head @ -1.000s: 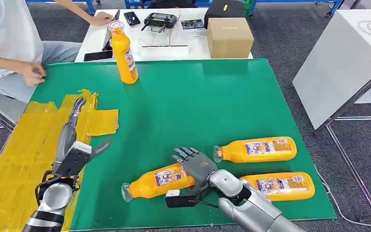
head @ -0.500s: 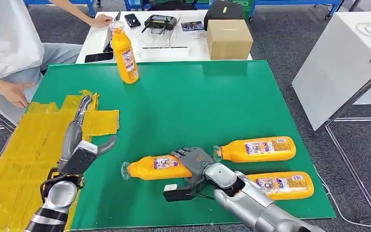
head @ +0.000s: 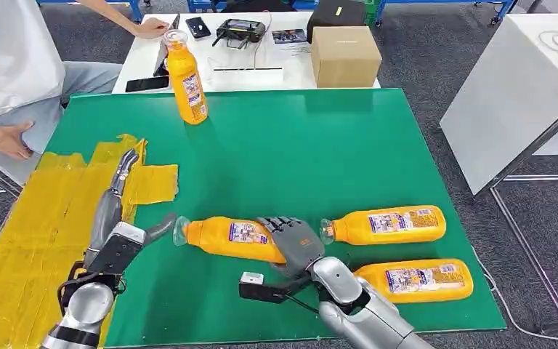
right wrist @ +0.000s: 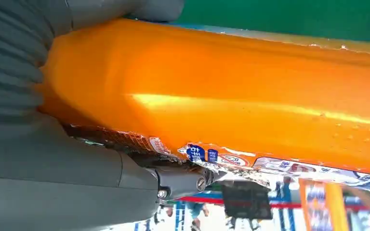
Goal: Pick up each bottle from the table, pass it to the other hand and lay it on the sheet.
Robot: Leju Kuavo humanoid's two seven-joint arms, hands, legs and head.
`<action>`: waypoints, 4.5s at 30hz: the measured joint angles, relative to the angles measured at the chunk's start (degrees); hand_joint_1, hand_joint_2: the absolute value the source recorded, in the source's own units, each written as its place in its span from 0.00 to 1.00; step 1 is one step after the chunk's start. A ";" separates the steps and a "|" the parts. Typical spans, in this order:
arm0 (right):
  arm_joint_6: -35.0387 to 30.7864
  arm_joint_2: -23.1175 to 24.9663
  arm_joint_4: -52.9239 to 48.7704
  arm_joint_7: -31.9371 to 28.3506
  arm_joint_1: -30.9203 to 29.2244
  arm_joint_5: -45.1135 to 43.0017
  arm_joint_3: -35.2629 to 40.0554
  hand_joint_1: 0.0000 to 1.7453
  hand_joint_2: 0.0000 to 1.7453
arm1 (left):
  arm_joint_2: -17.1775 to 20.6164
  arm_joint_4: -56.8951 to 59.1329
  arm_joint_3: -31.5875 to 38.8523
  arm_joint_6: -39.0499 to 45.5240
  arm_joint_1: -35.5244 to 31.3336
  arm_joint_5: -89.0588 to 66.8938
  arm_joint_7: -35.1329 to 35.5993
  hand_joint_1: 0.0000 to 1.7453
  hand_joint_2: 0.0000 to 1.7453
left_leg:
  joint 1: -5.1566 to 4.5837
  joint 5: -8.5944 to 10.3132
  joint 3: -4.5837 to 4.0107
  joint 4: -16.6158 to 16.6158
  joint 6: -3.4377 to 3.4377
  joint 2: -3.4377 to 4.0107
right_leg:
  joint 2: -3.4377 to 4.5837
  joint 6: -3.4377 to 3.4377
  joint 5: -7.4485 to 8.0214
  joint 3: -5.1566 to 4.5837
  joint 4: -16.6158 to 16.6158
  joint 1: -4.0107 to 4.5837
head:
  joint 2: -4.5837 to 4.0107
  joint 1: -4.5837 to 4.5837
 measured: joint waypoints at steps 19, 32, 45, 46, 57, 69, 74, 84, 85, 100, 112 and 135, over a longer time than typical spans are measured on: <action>-21.88 5.92 -16.41 -17.25 12.51 -11.85 -16.74 1.00 1.00 | -2.23 -3.12 2.01 -6.94 2.00 21.10 3.06 0.00 1.00 | 0.00 0.00 -0.13 0.00 0.01 -0.05 | -0.01 0.00 0.00 -0.13 -0.01 0.00 | 0.00 0.02; -15.88 7.89 -16.23 -21.99 11.16 -21.19 -17.04 1.00 1.00 | -0.81 0.51 -0.85 -30.56 0.47 39.13 5.68 0.00 1.00 | 0.00 0.00 -0.16 0.00 0.01 -0.04 | -0.01 0.00 0.00 -0.14 0.00 -0.01 | 0.00 0.00; -2.60 8.63 -10.71 -23.15 6.70 -23.78 -10.19 1.00 1.00 | -0.66 2.23 -5.40 -33.81 -2.45 41.98 5.51 0.00 1.00 | 0.00 0.00 -0.17 0.00 0.01 -0.04 | 0.00 -0.01 0.00 -0.15 0.00 0.00 | 0.00 0.02; -2.32 8.74 -10.07 -23.04 6.44 -23.43 -9.26 1.00 1.00 | -0.66 2.36 -5.53 -33.86 -2.55 42.12 5.49 0.00 1.00 | 0.00 0.00 -0.17 0.00 0.01 -0.04 | 0.00 -0.01 0.00 -0.17 0.00 0.00 | 0.00 0.00; -0.85 8.98 -6.27 -22.62 4.05 -22.67 -5.53 1.00 1.00 | -0.63 3.04 -5.68 -34.55 -2.79 42.95 5.16 0.00 1.00 | 0.00 0.00 -0.19 0.00 0.01 -0.07 | -0.01 0.00 0.00 -0.17 0.00 -0.01 | 0.00 0.00; 0.15 9.53 -3.69 -22.45 2.95 -22.54 -3.71 1.00 1.00 | -0.63 3.04 -6.71 -35.52 -2.77 43.74 4.52 0.00 1.00 | 0.00 0.00 -0.19 0.00 0.01 -0.07 | -0.01 -0.01 0.00 -0.17 0.00 0.00 | 0.00 0.02; 0.28 9.88 -2.90 -22.45 2.91 -22.86 -3.67 1.00 1.00 | -0.63 2.82 -7.50 -36.57 -2.48 44.44 3.89 0.00 1.00 | 0.00 0.00 -0.19 0.00 0.01 -0.07 | -0.01 -0.01 0.00 -0.17 0.00 -0.01 | 0.00 0.02; 0.33 9.97 -1.87 -22.80 2.79 -22.86 -3.60 1.00 1.00 | -1.29 0.90 -8.46 -35.13 -0.89 47.19 3.87 0.98 1.00 | 0.00 0.00 -0.19 0.00 0.01 -0.07 | -0.01 -0.01 0.00 -0.19 0.00 0.00 | 0.00 0.02; 0.33 10.03 -1.83 -22.80 2.78 -22.86 -3.58 1.00 1.00 | -1.29 0.90 -8.46 -35.08 -0.89 47.30 3.87 0.98 1.00 | 0.00 0.00 -0.19 0.00 0.01 -0.07 | -0.01 -0.01 0.00 -0.19 0.00 0.00 | 0.00 0.00; 0.24 10.23 -1.20 -22.84 2.72 -22.95 -3.23 1.00 1.00 | -1.44 0.90 -8.92 -34.99 -0.81 47.98 4.04 1.00 1.00 | 0.00 0.00 -0.20 0.00 0.01 -0.06 | -0.01 -0.01 0.00 -0.20 0.00 -0.01 | 0.00 0.00; -5.66 10.05 -2.21 -25.09 4.18 -24.70 -3.60 0.00 1.00 | -1.92 0.22 -9.88 -30.99 -0.87 47.01 3.41 1.00 1.00 | 0.00 0.00 -0.20 0.00 0.01 -0.06 | -0.01 -0.01 0.00 -0.20 0.00 -0.01 | 0.00 0.00; -13.31 7.43 -18.23 -30.54 12.06 -30.60 -12.68 0.00 1.00 | 2.79 -3.76 -5.88 0.68 -3.33 0.67 2.76 1.00 1.00 | 0.00 0.00 -0.21 0.01 0.01 -0.09 | -0.02 -0.01 0.00 -0.24 0.00 0.00 | 0.00 0.02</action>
